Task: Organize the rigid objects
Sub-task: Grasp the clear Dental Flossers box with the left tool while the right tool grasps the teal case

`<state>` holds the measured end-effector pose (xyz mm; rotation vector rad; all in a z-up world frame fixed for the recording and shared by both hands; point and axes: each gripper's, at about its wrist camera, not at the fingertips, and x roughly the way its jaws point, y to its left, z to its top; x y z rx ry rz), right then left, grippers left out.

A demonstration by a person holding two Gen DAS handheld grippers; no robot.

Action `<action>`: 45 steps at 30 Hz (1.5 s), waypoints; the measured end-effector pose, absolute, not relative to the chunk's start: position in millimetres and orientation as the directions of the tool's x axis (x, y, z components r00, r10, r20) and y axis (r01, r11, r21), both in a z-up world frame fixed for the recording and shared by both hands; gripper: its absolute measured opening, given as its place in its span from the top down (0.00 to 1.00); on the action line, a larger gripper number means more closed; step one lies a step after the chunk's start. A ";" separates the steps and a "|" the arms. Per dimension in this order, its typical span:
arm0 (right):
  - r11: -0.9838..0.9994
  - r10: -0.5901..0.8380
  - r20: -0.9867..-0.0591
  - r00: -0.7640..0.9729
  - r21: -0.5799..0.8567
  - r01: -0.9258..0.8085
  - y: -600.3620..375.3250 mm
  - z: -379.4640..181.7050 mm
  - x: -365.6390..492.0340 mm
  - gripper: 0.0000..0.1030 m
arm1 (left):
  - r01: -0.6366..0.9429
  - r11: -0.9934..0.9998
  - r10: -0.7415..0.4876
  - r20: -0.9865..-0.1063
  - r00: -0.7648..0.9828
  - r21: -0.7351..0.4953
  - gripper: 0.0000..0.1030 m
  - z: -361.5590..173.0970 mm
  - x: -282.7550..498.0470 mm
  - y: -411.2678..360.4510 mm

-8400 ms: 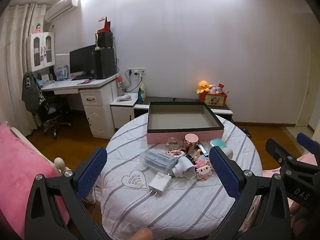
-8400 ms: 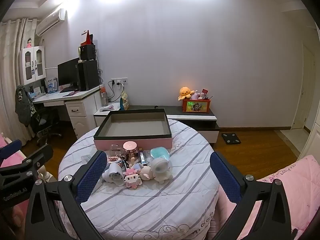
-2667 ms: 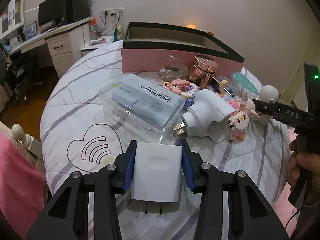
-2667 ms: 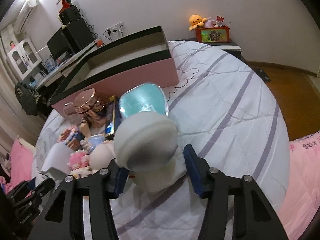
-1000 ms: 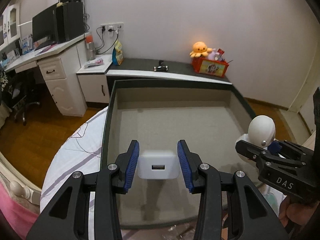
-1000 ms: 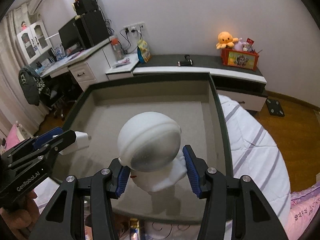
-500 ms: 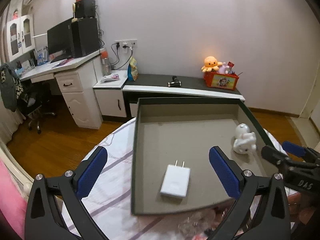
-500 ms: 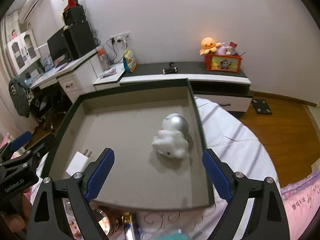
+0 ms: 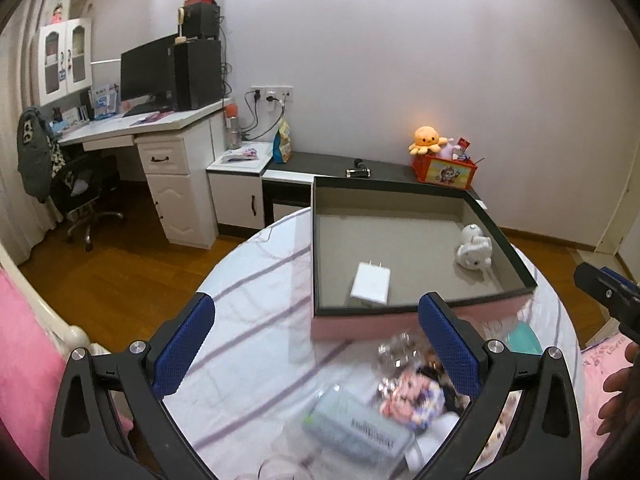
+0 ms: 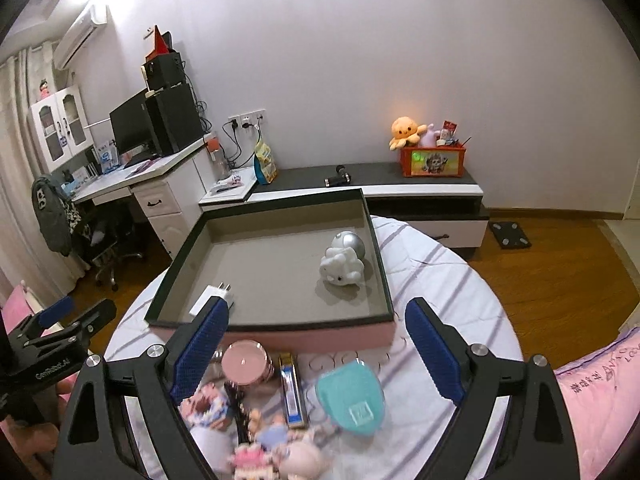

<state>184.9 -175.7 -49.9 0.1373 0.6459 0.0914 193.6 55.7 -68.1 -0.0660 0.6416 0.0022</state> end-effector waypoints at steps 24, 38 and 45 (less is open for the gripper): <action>0.993 0.085 -0.555 0.828 0.118 -0.023 -177.2 -54.1 97.6 0.11 | -0.014 0.999 -0.018 -0.568 0.823 -0.051 0.00 -61.9 107.5 36.8; 0.994 0.084 -0.587 0.805 0.111 -0.023 -176.8 -65.5 103.9 0.11 | -0.008 0.999 -0.027 -0.620 0.784 -0.054 0.00 -89.3 112.7 40.2; 0.995 0.067 -0.631 0.773 0.104 -0.002 -182.6 -82.7 117.8 0.11 | 0.030 0.998 -0.062 -0.676 0.735 -0.059 0.00 -123.0 128.2 34.8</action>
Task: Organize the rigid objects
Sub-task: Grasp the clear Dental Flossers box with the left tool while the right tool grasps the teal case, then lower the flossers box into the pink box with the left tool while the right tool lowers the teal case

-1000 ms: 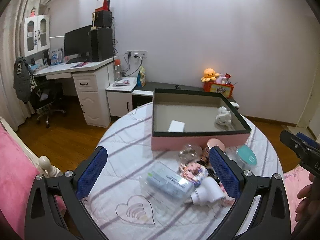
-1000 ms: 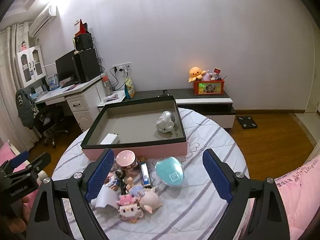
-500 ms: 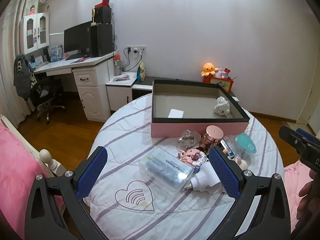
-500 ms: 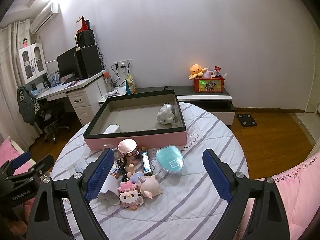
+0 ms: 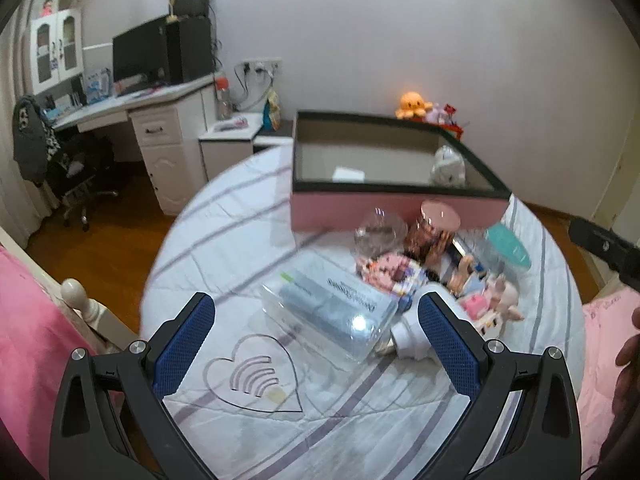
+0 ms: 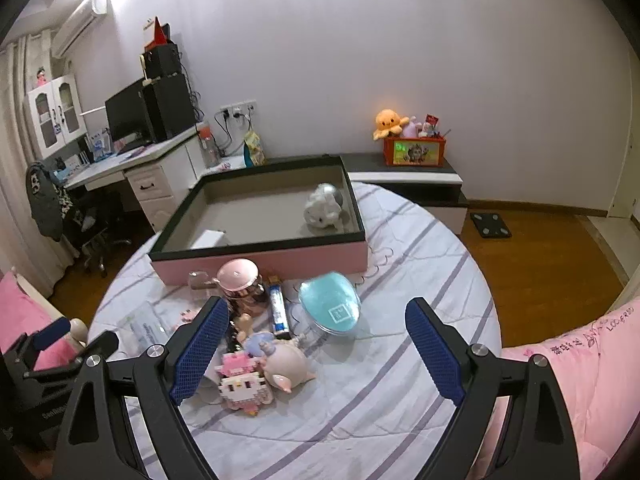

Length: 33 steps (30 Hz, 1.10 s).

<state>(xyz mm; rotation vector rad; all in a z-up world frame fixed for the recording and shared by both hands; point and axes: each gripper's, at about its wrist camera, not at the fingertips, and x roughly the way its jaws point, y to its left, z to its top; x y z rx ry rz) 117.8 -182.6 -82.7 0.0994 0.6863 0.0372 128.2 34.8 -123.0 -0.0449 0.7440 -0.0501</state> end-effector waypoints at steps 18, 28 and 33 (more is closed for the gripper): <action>0.996 0.048 -0.752 0.657 0.085 0.024 -192.4 -140.1 173.3 0.11 | 0.061 0.997 -0.081 -0.757 0.649 -0.054 0.00 -175.3 181.4 34.1; 0.995 0.094 -0.808 0.582 0.103 -0.019 -193.2 -174.7 214.5 0.11 | 0.068 0.993 -0.117 -0.751 0.650 -0.096 0.01 -173.7 188.5 44.2; 0.988 0.154 -0.794 0.588 0.139 -0.072 -191.6 -172.8 217.2 0.44 | 0.059 0.994 -0.107 -0.738 0.667 -0.090 0.01 -167.9 186.9 46.5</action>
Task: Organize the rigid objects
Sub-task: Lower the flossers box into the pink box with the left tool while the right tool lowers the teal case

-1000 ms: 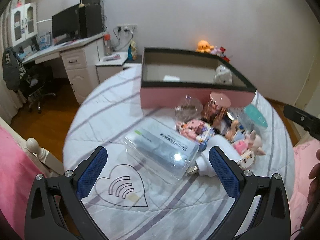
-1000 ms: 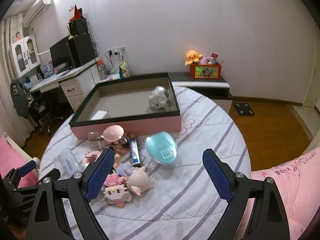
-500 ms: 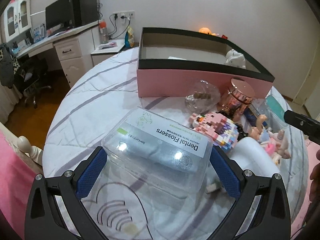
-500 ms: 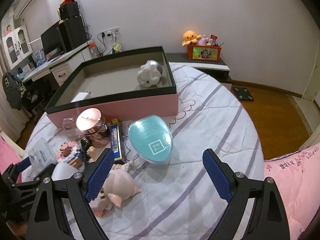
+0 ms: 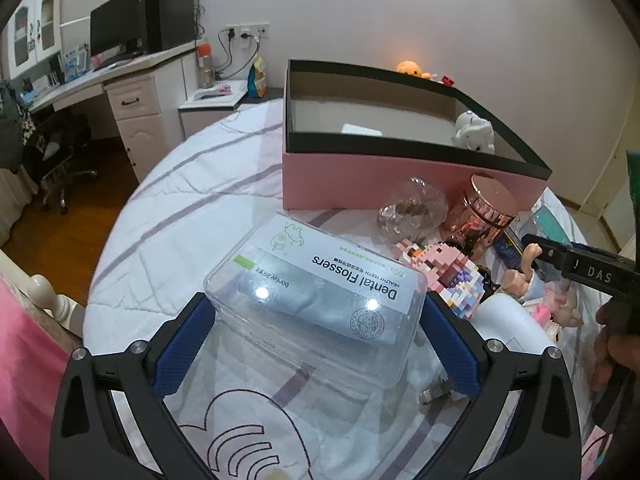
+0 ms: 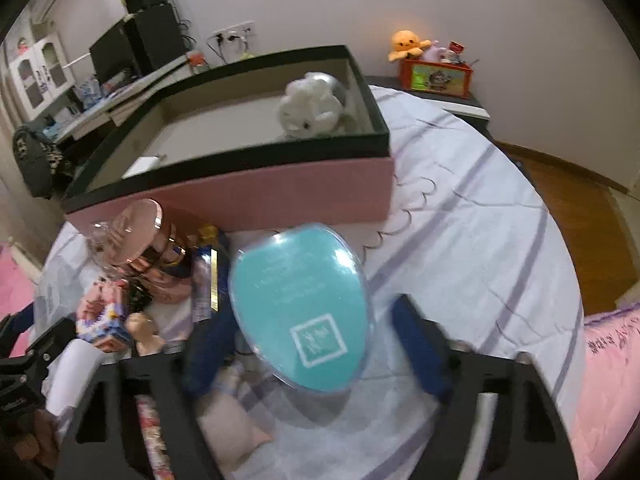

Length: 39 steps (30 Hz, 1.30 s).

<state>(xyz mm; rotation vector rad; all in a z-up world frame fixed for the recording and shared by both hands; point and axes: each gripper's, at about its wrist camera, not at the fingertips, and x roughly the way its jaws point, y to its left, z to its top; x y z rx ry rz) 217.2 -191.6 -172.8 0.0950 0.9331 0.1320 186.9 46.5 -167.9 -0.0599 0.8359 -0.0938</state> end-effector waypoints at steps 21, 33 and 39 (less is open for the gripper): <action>0.977 0.214 -0.701 0.681 0.161 -0.142 -185.3 -111.0 210.1 0.44 | 0.099 0.993 -0.118 -0.628 0.769 -0.066 0.01 -104.2 193.7 37.8; 0.968 0.251 -0.647 0.720 0.150 -0.202 -159.0 -77.5 283.5 0.44 | 0.127 0.989 -0.146 -0.569 0.810 -0.073 0.01 -63.3 283.7 22.2; 0.969 0.242 -0.682 0.690 0.137 -0.204 -147.9 -92.7 322.8 0.43 | 0.136 0.987 -0.157 -0.614 0.774 -0.081 0.01 -79.2 333.7 10.9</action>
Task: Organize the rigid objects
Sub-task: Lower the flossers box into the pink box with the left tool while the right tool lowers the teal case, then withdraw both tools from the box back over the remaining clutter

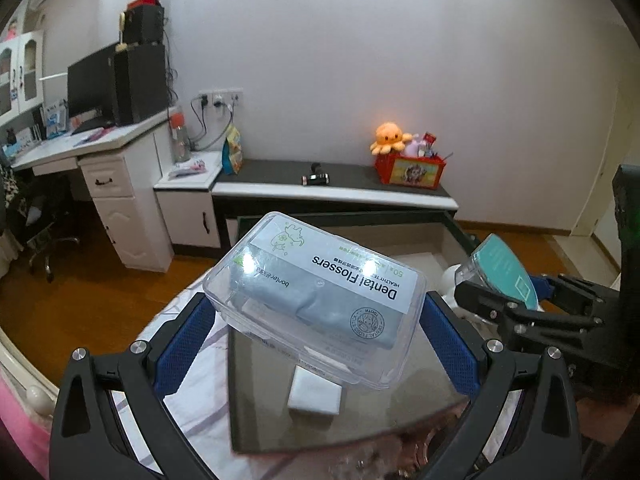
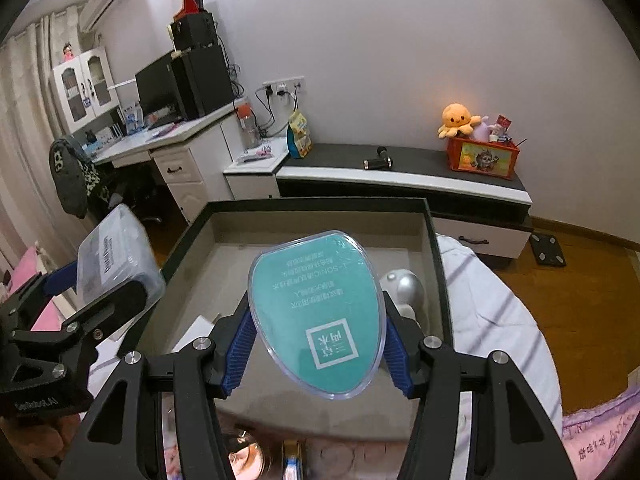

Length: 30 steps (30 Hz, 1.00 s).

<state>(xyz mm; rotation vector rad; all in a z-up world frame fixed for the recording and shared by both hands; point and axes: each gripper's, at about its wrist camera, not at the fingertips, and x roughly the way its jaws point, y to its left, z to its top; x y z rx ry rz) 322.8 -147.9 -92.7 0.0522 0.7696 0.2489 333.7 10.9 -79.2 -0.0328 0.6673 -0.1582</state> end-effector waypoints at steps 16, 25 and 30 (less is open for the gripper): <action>0.984 0.171 -0.733 0.659 0.098 -0.147 -154.6 -120.7 350.5 0.17 | 0.100 0.994 -0.110 -0.681 0.724 -0.054 0.00 -110.4 357.8 8.6; 0.986 0.166 -0.711 0.683 0.130 -0.105 -161.4 -107.2 324.0 0.12 | 0.070 0.995 -0.103 -0.635 0.765 -0.077 0.00 -90.5 318.6 23.7; 0.984 0.174 -0.686 0.707 0.151 -0.097 -167.6 -95.4 300.9 0.12 | 0.062 0.995 -0.095 -0.612 0.785 -0.074 0.00 -76.8 293.1 29.3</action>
